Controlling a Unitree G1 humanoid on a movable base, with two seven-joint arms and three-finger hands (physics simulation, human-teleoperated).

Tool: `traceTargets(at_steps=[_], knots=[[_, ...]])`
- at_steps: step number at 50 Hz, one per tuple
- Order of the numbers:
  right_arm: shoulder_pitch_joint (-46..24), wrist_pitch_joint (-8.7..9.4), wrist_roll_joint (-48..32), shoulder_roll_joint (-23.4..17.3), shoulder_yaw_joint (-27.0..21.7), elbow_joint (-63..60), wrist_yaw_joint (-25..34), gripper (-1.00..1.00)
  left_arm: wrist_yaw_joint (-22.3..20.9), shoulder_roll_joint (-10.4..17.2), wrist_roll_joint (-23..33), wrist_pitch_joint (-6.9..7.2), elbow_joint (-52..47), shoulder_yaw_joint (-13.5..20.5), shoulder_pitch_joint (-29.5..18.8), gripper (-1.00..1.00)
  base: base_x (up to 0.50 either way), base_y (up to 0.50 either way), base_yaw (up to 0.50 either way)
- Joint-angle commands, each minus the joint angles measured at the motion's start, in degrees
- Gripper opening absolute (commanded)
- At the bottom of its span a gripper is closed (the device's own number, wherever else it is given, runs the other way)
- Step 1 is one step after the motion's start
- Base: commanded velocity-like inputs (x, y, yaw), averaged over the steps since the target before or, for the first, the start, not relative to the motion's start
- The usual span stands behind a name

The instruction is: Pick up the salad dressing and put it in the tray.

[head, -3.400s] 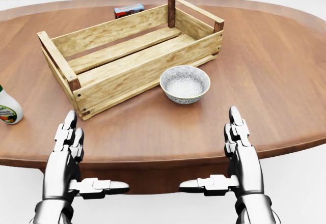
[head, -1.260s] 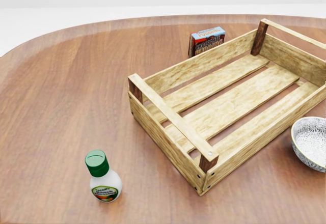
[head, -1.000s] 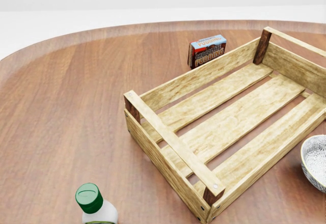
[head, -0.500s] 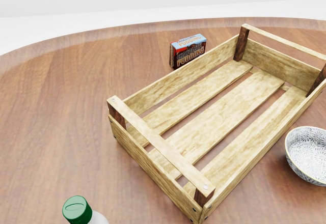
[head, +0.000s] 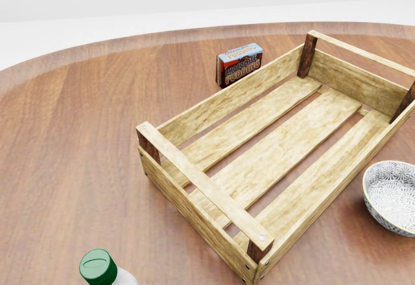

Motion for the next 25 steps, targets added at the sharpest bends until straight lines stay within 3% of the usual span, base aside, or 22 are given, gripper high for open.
traceTargets(at_steps=[1,6,7,12,15,18,20,23,24,25], knots=[[-5.6,0.0,4.3,-5.1,0.9,2.2,-6.0,1.0,0.1,0.0,-0.1,0.0,0.2,-0.1,0.2,1.0,0.0,0.0,0.0],[-15.4,0.0,8.3,-18.8,10.2,5.5,-19.5,1.0,0.5,0.0,-0.6,0.0,-1.5,0.6,0.4,1.0,0.0,0.0,0.0],[-18.7,0.0,6.0,-22.9,17.0,8.3,-23.1,1.0,0.5,0.2,-0.8,0.0,-1.8,1.0,0.4,1.0,0.0,0.0,0.0],[-28.9,0.0,3.2,-27.0,31.7,14.9,-27.8,1.0,0.3,0.1,-0.4,0.0,-1.2,0.9,0.2,1.0,0.0,0.0,0.0],[-36.7,0.0,1.4,-27.3,40.0,19.1,-31.1,1.0,-0.1,0.0,0.2,0.0,0.4,0.3,0.0,1.0,0.0,0.0,0.0],[-42.0,0.0,-4.6,-27.3,48.7,23.1,-30.9,1.0,0.0,0.1,-0.1,0.0,0.5,0.3,0.2,1.0,0.0,0.0,0.0],[-46.0,0.0,-9.5,-24.8,54.4,25.3,-28.1,1.0,0.2,0.2,-0.2,0.0,0.2,0.4,0.2,1.0,0.0,0.0,0.0],[-50.4,0.0,-15.1,-20.7,57.8,25.8,-22.9,1.0,0.2,0.2,-0.1,0.0,0.4,0.3,0.1,1.0,0.0,0.0,0.0],[-52.6,0.0,-18.0,-19.3,61.9,26.2,-20.9,1.0,0.2,0.1,-0.2,0.0,0.2,0.3,0.2,1.0,0.0,0.0,0.0],[-53.7,0.0,-20.7,-17.7,63.0,26.4,-18.9,1.0,0.3,0.1,-0.2,0.0,0.2,0.3,0.2,1.0,0.0,0.0,0.0]])
